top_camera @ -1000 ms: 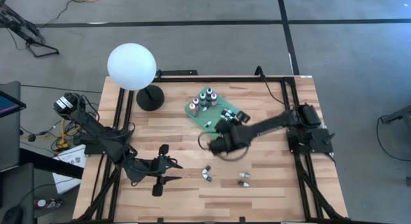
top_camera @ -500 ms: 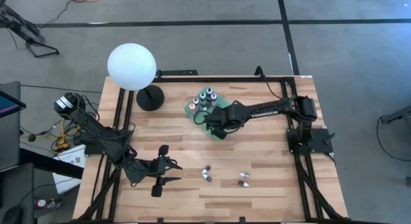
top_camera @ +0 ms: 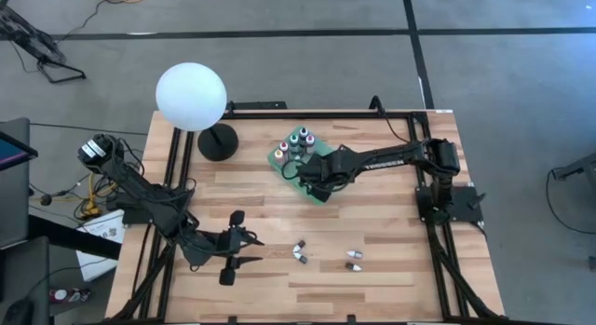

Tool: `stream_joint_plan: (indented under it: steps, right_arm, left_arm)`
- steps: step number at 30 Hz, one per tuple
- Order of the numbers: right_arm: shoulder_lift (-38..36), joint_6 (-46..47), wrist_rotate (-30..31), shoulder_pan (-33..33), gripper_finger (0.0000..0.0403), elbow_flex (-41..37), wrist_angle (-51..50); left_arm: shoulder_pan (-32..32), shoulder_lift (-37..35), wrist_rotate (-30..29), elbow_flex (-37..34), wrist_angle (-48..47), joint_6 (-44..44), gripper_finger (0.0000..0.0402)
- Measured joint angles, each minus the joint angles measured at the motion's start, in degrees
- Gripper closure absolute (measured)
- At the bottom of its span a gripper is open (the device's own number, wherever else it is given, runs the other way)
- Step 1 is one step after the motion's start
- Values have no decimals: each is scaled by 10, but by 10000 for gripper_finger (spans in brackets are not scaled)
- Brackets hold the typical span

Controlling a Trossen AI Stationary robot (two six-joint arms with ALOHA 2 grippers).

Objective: Pick & Place food coloring
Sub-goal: Put the small red food coloring bottle into the green bin

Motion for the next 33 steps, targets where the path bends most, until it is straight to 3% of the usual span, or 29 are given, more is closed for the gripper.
stream_joint_plan:
  steps: [5, 15, 19, 24, 33]
  right_arm:
    - [-42, -24, 13, 49, 170, 1, -1]
    - [-180, -52, 54, 211, 182, 1, 6]
    - [-211, -1, 55, 291, 187, -7, 10]
    - [-211, 90, 62, 388, 188, -50, 6]
    - [-211, 256, 67, 500, 195, -204, 103]
  left_arm:
    - [0, 0, 14, 0, -16, -4, 235]
    - [14, 0, -20, 0, -5, 35, 235]
    - [35, 0, -51, 0, 12, 69, 235]
    - [83, 0, -31, 31, 35, 162, 235]
    - [126, 0, -15, 41, 18, 158, 235]
